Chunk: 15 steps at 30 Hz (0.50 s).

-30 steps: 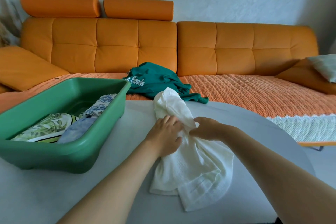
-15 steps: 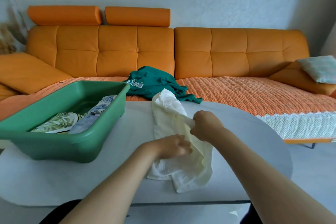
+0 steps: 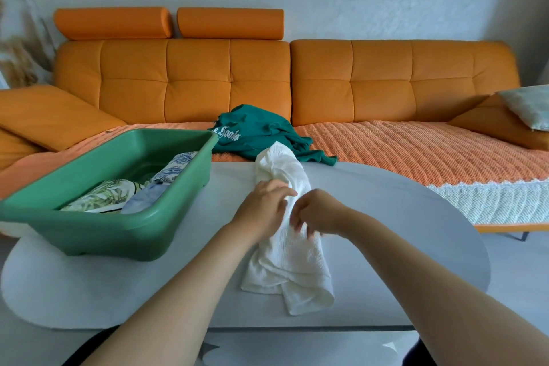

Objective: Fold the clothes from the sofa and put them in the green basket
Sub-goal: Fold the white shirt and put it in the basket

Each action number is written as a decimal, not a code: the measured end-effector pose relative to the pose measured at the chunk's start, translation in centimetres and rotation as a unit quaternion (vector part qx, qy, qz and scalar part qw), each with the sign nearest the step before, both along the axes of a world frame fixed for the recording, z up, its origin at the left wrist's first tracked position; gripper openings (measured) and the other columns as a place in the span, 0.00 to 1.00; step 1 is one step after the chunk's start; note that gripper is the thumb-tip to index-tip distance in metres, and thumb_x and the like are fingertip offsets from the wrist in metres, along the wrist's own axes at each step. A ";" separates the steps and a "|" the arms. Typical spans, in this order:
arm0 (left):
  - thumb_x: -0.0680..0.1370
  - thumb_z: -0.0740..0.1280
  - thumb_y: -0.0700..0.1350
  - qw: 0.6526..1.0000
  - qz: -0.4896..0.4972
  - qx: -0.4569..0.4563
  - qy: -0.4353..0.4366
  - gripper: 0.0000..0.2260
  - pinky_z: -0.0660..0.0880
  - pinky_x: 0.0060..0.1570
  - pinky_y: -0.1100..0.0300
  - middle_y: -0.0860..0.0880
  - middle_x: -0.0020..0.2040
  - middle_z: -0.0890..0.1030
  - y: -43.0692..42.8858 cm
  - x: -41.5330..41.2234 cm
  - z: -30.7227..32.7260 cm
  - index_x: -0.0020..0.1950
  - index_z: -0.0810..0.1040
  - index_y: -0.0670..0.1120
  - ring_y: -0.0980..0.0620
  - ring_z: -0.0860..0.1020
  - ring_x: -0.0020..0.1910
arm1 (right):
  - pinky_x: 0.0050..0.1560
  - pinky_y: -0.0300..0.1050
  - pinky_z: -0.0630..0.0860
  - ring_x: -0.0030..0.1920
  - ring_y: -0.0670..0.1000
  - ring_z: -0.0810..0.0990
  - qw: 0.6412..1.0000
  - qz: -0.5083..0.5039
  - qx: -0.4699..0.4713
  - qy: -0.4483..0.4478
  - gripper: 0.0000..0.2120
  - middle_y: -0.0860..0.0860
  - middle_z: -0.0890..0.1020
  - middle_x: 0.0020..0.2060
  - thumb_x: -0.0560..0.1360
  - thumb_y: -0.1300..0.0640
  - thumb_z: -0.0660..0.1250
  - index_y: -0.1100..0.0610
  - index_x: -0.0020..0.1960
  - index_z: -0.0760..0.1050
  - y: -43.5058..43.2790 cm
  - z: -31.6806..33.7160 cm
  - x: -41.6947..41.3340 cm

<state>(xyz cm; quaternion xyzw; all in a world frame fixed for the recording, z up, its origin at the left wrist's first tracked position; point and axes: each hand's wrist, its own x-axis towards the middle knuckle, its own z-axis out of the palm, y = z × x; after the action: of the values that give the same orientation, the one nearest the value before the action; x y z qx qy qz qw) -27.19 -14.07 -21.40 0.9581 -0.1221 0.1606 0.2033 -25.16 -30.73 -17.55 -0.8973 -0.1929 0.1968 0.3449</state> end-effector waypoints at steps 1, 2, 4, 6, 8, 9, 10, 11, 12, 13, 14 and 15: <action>0.83 0.60 0.47 0.998 0.005 0.054 0.031 0.16 0.69 0.65 0.51 0.51 0.72 0.67 -0.2 0.1 -0.3 0.71 0.73 0.53 0.49 0.63 0.71 | 0.29 0.39 0.74 0.35 0.50 0.82 0.995 -0.046 -0.020 -0.083 0.18 0.47 0.84 0.37 0.73 0.65 0.57 0.49 0.37 0.81 -0.3 0.1 0.4; 0.83 0.59 0.52 0.993 0.027 0.096 0.063 0.18 0.68 0.65 0.50 0.50 0.74 0.63 -0.4 0.1 -0.8 0.73 0.70 0.55 0.48 0.61 0.72 | 0.32 0.40 0.75 0.36 0.48 0.80 0.983 -0.075 -0.046 -0.162 0.18 0.45 0.82 0.39 0.73 0.64 0.57 0.47 0.37 0.79 -0.6 -0.1 0.8; 0.82 0.59 0.57 0.985 0.083 0.092 0.117 0.19 0.69 0.63 0.49 0.48 0.70 0.65 -0.7 0.1 -1.3 0.73 0.68 0.56 0.46 0.64 0.70 | 0.45 0.44 0.78 0.48 0.48 0.79 0.963 -0.073 -0.081 -0.247 0.15 0.44 0.79 0.50 0.75 0.62 0.60 0.43 0.45 0.79 -0.9 -1.1 1.7; 0.81 0.62 0.56 0.986 0.098 -0.024 0.134 0.19 0.73 0.58 0.53 0.48 0.64 0.73 -0.8 0.2 -1.6 0.72 0.69 0.57 0.47 0.73 0.61 | 0.61 0.48 0.74 0.64 0.51 0.73 0.955 -0.018 -0.117 -0.270 0.16 0.46 0.74 0.64 0.76 0.57 0.65 0.44 0.62 0.75 -1.1 -2.5 2.6; 0.81 0.63 0.48 0.978 0.100 -0.128 0.129 0.16 0.74 0.51 0.57 0.49 0.61 0.79 -1.0 0.2 -1.2 0.69 0.73 0.57 0.49 0.77 0.54 | 0.70 0.52 0.65 0.74 0.53 0.64 0.947 0.026 -0.155 -0.281 0.29 0.49 0.64 0.75 0.75 0.53 0.68 0.47 0.75 0.65 -0.9 -3.5 3.1; 0.80 0.61 0.44 0.971 0.110 -0.171 0.127 0.17 0.73 0.50 0.58 0.50 0.63 0.79 -0.9 0.4 -0.9 0.68 0.74 0.57 0.49 0.78 0.56 | 0.72 0.54 0.61 0.77 0.53 0.60 0.945 0.038 -0.161 -0.283 0.35 0.50 0.58 0.78 0.74 0.52 0.68 0.48 0.78 0.59 -0.7 -3.8 3.3; 0.79 0.59 0.41 0.961 0.122 -0.209 0.133 0.20 0.73 0.50 0.59 0.51 0.65 0.78 -0.6 0.6 -0.6 0.69 0.74 0.57 0.49 0.77 0.58 | 0.74 0.54 0.59 0.78 0.53 0.55 0.943 0.050 -0.164 -0.286 0.40 0.50 0.53 0.80 0.73 0.51 0.69 0.49 0.80 0.53 -0.4 -3.9 3.6; 0.78 0.58 0.40 0.950 0.133 -0.239 0.149 0.22 0.73 0.49 0.59 0.51 0.67 0.77 -0.2 0.9 -0.2 0.70 0.74 0.56 0.48 0.77 0.60 | 0.75 0.54 0.57 0.80 0.52 0.51 0.941 0.062 -0.169 -0.288 0.44 0.49 0.49 0.81 0.73 0.51 0.69 0.50 0.81 0.48 -0.1 -4.1 3.8; 0.77 0.58 0.39 0.942 0.137 -0.252 0.176 0.23 0.73 0.46 0.59 0.50 0.67 0.77 0.1 1.0 0.1 0.71 0.74 0.55 0.47 0.78 0.58 | 0.76 0.53 0.55 0.80 0.51 0.48 0.938 0.076 -0.180 -0.288 0.46 0.49 0.46 0.81 0.73 0.51 0.68 0.50 0.82 0.44 0.1 -4.2 4.1; 0.78 0.57 0.39 0.936 0.131 -0.245 0.215 0.23 0.72 0.41 0.59 0.48 0.62 0.79 0.4 1.0 0.3 0.71 0.74 0.53 0.46 0.79 0.52 | 0.76 0.53 0.53 0.80 0.51 0.46 0.935 0.088 -0.194 -0.283 0.48 0.49 0.44 0.81 0.73 0.50 0.68 0.49 0.82 0.41 0.4 -4.4 4.2; 0.78 0.57 0.39 0.935 0.117 -0.211 0.260 0.22 0.71 0.35 0.60 0.47 0.55 0.79 0.6 0.9 0.4 0.70 0.74 0.52 0.46 0.78 0.44 | 0.77 0.53 0.52 0.80 0.51 0.44 0.934 0.097 -0.206 -0.277 0.48 0.49 0.42 0.81 0.74 0.49 0.67 0.48 0.81 0.39 0.6 -4.4 4.4; 0.78 0.57 0.40 0.933 0.101 -0.158 0.308 0.21 0.70 0.30 0.60 0.46 0.49 0.78 0.8 0.6 0.6 0.70 0.73 0.50 0.46 0.76 0.37 | 0.77 0.54 0.51 0.80 0.51 0.42 0.933 0.104 -0.216 -0.269 0.47 0.49 0.41 0.81 0.74 0.47 0.66 0.46 0.81 0.38 0.8 -4.5 4.6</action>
<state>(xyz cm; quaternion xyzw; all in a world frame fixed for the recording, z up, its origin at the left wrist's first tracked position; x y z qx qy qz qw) -26.56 -13.31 -20.80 0.9234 0.0705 -0.1050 0.3625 -20.61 -29.91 -22.06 -0.9445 -0.3232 0.0197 0.0559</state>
